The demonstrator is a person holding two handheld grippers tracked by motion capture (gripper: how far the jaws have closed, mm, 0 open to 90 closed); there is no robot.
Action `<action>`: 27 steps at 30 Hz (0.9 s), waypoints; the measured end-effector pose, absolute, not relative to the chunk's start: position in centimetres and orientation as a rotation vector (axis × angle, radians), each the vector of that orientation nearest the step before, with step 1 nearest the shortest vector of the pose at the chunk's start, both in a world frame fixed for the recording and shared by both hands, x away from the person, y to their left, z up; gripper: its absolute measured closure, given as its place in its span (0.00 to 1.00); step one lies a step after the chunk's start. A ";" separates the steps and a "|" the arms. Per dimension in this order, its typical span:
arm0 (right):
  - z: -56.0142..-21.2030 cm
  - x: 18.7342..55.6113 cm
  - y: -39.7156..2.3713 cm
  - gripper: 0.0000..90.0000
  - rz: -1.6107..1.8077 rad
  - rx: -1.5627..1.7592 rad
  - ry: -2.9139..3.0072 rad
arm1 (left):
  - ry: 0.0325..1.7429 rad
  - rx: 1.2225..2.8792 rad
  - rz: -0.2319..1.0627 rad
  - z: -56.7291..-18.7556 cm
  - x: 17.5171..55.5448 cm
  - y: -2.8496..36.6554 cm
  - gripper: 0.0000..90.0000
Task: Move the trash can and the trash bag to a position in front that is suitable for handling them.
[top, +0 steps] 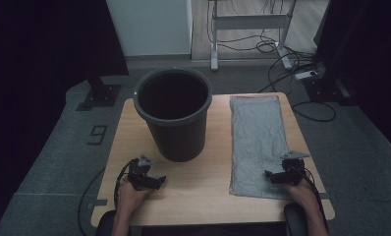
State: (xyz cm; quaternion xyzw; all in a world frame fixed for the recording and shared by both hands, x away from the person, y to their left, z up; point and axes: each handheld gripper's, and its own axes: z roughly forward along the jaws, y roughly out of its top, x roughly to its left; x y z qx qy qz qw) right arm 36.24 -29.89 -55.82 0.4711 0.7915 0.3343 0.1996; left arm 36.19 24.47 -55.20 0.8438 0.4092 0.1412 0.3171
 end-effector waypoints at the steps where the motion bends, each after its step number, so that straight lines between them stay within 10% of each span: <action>1: -55.8 36.2 -29.9 0.00 0.935 1.317 2.213 | 1.077 2.220 0.372 -55.2 36.2 24.4 0.00; 27: -55.0 38.6 -26.4 0.00 0.955 0.883 2.613 | 1.120 2.212 0.380 -55.1 36.5 23.9 0.00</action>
